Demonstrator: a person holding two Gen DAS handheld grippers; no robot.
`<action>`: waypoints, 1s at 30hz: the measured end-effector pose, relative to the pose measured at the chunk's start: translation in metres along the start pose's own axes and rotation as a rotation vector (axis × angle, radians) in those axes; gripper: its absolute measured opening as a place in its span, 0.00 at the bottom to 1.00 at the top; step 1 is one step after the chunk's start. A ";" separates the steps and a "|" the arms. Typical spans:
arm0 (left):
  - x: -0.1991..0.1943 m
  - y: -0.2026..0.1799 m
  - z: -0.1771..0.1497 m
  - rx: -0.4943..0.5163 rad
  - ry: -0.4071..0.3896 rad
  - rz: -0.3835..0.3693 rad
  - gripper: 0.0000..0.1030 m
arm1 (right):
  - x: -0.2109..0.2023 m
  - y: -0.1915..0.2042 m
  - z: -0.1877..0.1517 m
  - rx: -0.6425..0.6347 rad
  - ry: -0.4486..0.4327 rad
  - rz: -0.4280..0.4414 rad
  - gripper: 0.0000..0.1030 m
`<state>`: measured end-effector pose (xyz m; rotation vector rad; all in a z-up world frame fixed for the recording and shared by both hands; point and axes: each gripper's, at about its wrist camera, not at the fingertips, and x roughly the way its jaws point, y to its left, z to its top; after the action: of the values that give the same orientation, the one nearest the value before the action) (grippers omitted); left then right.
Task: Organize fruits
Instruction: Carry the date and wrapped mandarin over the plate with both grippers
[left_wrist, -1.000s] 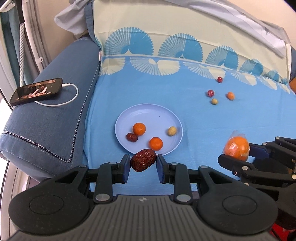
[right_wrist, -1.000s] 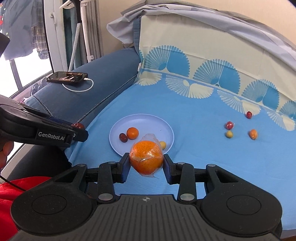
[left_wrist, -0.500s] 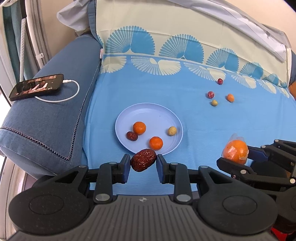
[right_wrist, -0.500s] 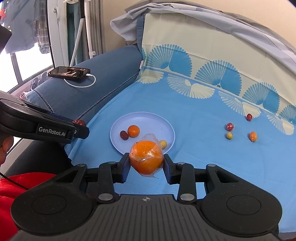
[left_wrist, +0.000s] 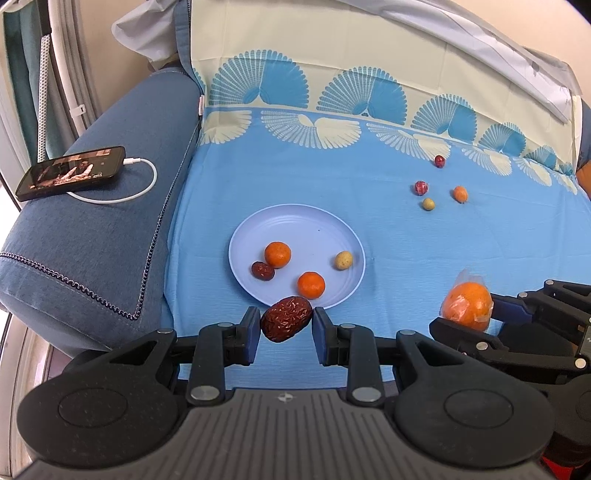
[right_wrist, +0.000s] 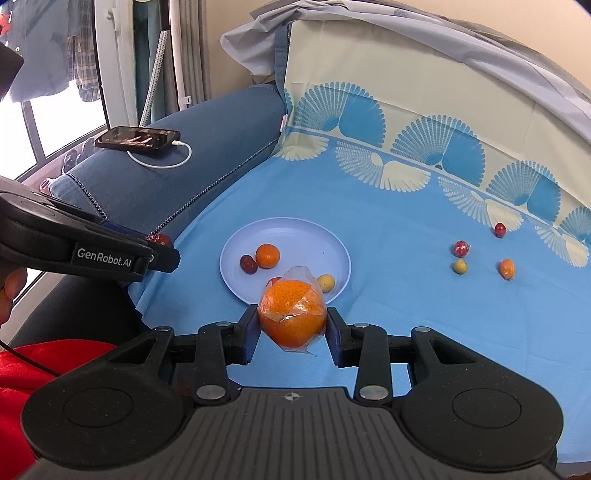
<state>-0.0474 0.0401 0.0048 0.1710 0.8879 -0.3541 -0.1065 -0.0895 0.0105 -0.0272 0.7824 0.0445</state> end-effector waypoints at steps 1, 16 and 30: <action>0.000 0.000 0.000 -0.001 0.000 0.000 0.32 | 0.000 0.000 0.000 0.000 0.001 0.000 0.38; 0.011 0.006 0.002 -0.015 0.018 -0.008 0.32 | 0.009 0.002 0.003 -0.018 0.036 0.006 0.38; 0.033 0.014 0.008 -0.043 0.054 -0.006 0.32 | 0.029 0.002 0.005 -0.014 0.080 0.002 0.38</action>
<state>-0.0169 0.0432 -0.0159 0.1383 0.9491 -0.3369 -0.0822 -0.0864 -0.0062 -0.0422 0.8625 0.0508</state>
